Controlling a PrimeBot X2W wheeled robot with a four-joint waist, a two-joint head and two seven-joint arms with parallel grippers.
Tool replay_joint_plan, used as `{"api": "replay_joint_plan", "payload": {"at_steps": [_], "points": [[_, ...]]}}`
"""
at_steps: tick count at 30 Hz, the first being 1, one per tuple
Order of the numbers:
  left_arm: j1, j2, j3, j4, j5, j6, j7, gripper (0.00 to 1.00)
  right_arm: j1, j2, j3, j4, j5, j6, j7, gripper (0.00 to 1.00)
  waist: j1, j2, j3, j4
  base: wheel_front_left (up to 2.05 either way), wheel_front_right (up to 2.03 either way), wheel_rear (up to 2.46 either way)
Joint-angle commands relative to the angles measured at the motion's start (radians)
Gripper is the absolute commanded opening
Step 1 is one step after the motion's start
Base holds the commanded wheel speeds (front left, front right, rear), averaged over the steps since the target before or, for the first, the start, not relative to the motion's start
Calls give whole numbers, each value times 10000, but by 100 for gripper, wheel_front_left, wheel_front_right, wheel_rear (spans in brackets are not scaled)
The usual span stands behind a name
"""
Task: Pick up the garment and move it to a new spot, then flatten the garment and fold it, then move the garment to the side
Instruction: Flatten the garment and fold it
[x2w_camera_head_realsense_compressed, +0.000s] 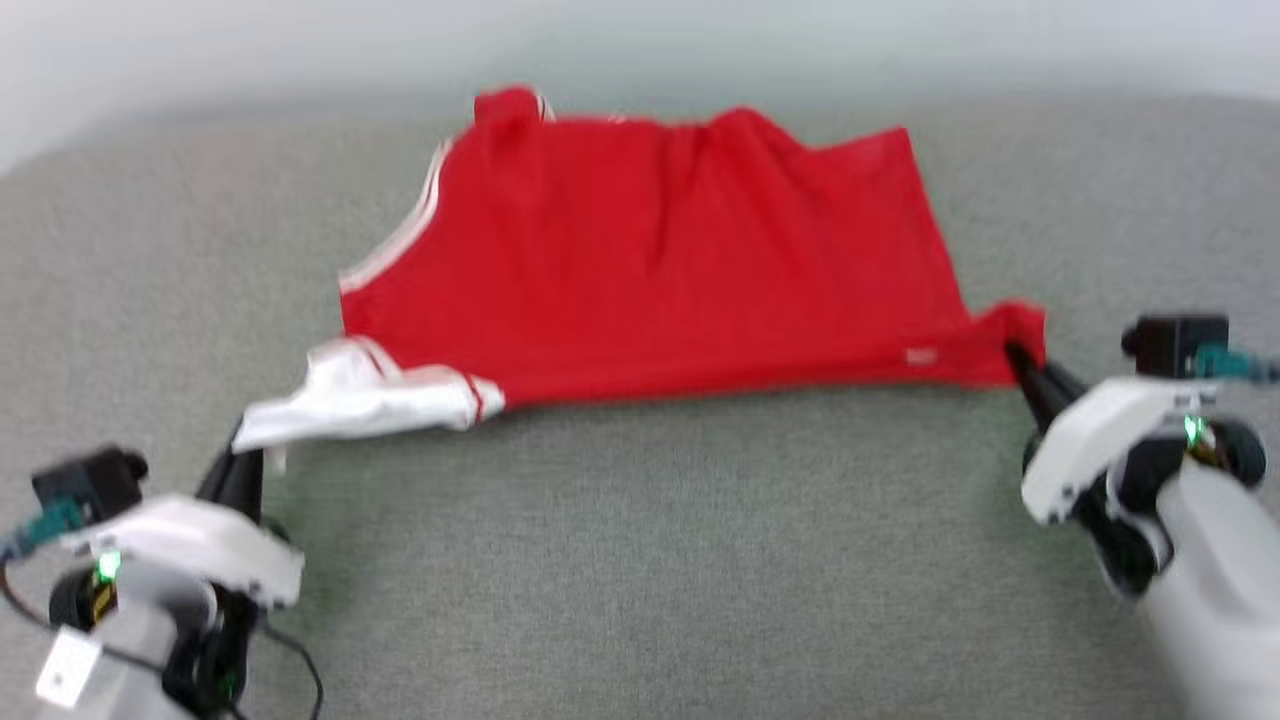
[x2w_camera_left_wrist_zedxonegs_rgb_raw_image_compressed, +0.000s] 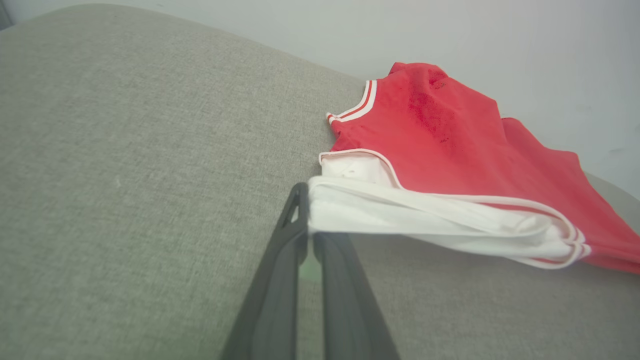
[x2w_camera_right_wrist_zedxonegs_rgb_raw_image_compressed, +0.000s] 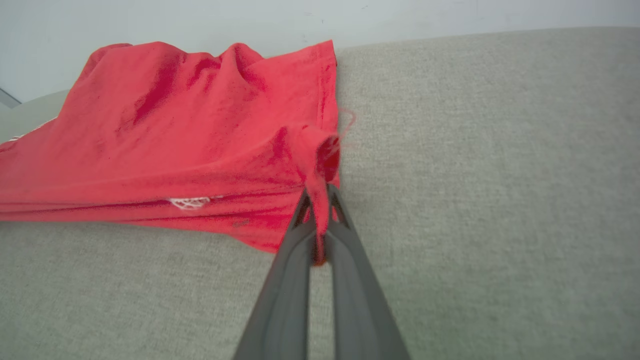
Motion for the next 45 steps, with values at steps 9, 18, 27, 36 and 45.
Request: {"api": "replay_joint_plan", "payload": {"at_steps": [9, 18, 27, 36, 45], "points": [[3934, 725, 564, -2987, -514, 1853, 542, 0, 3239, -762, -891, -1440, 118, -159, 77, 0, 3, 0, -1861, 4, 0, 0, 0], [6353, 1179, 770, -5432, -791, 3067, 1245, 0, 6125, -249, -2914, -3715, -661, -167, 1111, 0, 3, 0, -2444, 192, 0, 0, 0], [7068, 1274, 662, -6857, -825, 3511, 1588, 0, 8230, 874, -4644, -6705, -1827, -167, 3007, 0, 3, 0, -2502, 366, 0, 0, 0], [5088, 1173, -99, -6128, -509, 2723, 2130, 0, 7605, 1411, -4383, -7697, -2696, -101, 4289, 0, 3, 0, -2096, 139, 0, 0, 0], [3139, 938, -604, -4776, -356, 1953, 2536, 0, 5983, 1217, -3701, -6921, -2737, -92, 4238, 0, 3, 0, -1059, -71, 0, 0, 0]]}}
